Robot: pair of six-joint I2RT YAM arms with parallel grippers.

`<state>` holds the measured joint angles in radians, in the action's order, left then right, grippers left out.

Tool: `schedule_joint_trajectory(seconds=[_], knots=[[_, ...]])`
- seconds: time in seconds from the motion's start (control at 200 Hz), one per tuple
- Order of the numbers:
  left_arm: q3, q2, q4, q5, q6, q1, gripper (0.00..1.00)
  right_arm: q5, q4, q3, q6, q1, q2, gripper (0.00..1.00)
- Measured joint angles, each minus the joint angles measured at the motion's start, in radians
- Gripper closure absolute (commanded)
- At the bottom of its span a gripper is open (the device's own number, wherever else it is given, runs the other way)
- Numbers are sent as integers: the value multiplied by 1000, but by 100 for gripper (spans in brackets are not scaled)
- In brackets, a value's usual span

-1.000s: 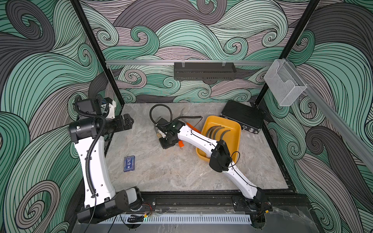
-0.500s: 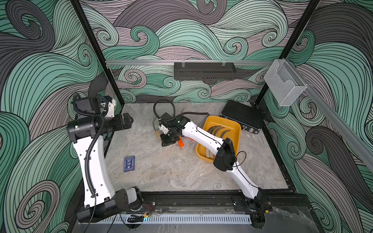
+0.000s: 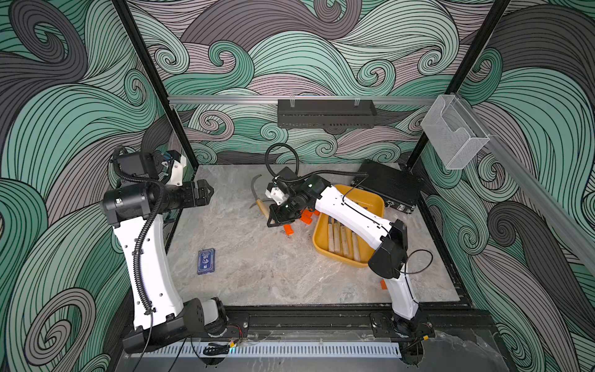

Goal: Put small sickles into storage boxes
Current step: Pick up the sickle at the center of the board, then place the sickle in the storage box.

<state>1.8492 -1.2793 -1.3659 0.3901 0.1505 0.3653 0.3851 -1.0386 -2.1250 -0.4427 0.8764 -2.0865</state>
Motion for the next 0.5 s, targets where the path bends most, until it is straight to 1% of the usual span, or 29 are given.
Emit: schedule_joint_trajectory(seconds=[0.205, 0.495], knots=[[1, -2, -22, 33, 16, 0, 1, 13, 59, 224, -26, -56, 171, 100], [-13, -2, -37, 91, 49, 0, 2, 14, 108, 531, -58, -124, 503, 100]])
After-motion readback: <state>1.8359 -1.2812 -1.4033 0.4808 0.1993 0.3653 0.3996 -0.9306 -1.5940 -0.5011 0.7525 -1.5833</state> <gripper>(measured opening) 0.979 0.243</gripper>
